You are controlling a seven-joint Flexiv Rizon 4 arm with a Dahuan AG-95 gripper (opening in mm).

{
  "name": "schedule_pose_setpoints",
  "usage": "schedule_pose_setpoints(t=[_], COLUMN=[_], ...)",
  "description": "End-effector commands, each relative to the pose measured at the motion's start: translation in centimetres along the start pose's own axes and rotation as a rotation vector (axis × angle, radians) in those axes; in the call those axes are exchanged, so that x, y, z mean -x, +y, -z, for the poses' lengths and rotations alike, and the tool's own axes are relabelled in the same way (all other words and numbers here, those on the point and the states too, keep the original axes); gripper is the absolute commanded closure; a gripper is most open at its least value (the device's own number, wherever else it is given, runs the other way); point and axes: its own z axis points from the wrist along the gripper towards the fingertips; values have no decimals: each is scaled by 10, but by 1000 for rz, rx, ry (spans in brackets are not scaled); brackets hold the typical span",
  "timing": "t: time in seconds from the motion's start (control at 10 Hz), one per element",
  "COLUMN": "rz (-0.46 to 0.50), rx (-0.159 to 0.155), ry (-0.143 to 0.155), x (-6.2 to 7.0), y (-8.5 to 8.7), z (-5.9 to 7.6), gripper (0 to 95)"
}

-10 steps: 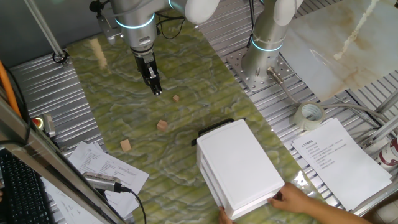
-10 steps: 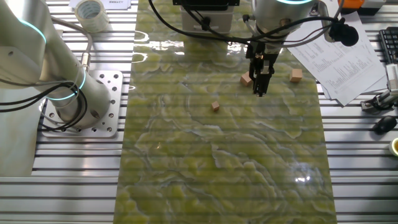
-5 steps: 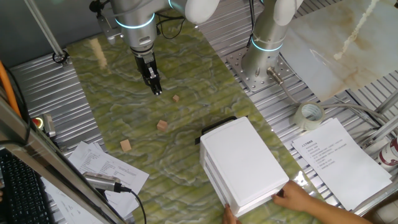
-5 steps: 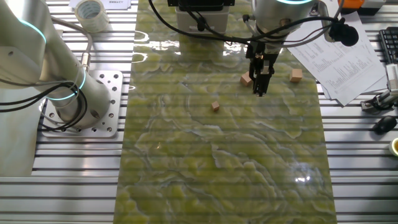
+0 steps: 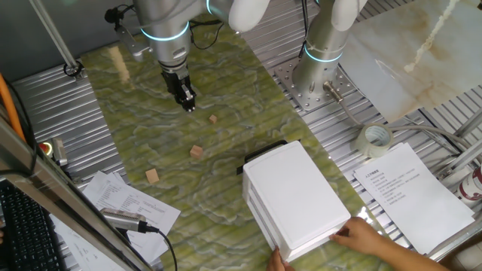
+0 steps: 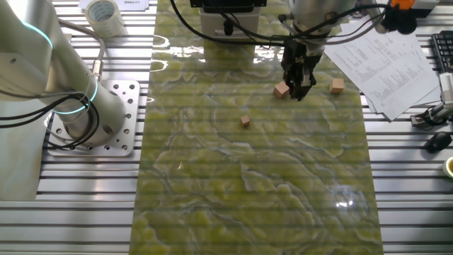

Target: Take something out of a drawer

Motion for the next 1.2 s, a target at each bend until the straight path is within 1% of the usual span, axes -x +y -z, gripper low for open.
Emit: schedule_pose_setpoints(t=[0.1, 0.4, 0.8, 0.9, 1.0, 1.1, 1.2], rz=[10, 17, 23, 31, 36, 43, 51], rx=[4, 7, 8, 10, 13, 21, 35], ry=[3, 11, 9, 9, 9, 1, -4], x=[1, 0, 2, 1, 0, -5, -6], y=[3, 12, 27, 31, 35, 43, 48], z=[1, 6, 8, 6, 4, 0, 0], gripper=[950, 950, 950, 950, 950, 950, 950])
